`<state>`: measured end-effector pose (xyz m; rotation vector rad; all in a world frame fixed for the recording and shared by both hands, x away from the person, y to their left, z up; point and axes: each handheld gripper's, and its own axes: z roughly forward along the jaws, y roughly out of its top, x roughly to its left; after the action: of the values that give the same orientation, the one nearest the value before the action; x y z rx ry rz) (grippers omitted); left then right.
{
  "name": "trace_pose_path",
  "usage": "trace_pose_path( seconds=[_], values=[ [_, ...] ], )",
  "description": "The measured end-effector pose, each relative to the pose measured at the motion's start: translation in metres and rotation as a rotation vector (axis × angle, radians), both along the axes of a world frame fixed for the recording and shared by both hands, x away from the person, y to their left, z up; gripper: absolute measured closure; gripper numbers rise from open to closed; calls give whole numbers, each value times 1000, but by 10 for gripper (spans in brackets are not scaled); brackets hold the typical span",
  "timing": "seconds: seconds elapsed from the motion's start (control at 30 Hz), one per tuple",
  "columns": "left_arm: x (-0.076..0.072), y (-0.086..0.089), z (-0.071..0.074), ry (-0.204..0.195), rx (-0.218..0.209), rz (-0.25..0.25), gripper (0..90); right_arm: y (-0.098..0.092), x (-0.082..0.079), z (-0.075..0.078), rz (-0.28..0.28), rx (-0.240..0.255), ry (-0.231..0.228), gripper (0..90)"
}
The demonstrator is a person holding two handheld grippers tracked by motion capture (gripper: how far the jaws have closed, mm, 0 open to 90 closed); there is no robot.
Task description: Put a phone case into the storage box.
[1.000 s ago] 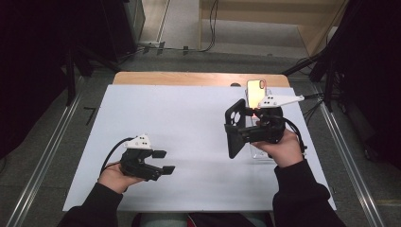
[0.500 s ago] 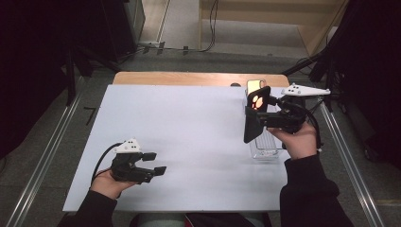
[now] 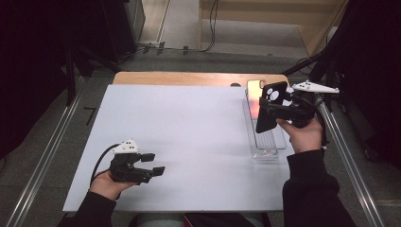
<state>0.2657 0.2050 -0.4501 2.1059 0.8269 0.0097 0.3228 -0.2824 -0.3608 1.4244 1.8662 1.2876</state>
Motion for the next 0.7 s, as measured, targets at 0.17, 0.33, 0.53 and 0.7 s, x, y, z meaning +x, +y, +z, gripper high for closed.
trace_pose_path(
  seconds=[0.17,0.33,0.53,0.7],
  values=[
    [0,0,0,0,5,-2,307,-9,15,-12,-59,11,15,123],
    [-1,-2,0,-3,6,-6,307,-8,35,-29,-91,11,43,123],
    [-1,-2,0,-5,5,-6,307,-8,56,-48,-135,14,63,123],
    [0,-2,0,-3,-2,-4,308,-4,74,-64,-164,-3,81,123]
  ],
)
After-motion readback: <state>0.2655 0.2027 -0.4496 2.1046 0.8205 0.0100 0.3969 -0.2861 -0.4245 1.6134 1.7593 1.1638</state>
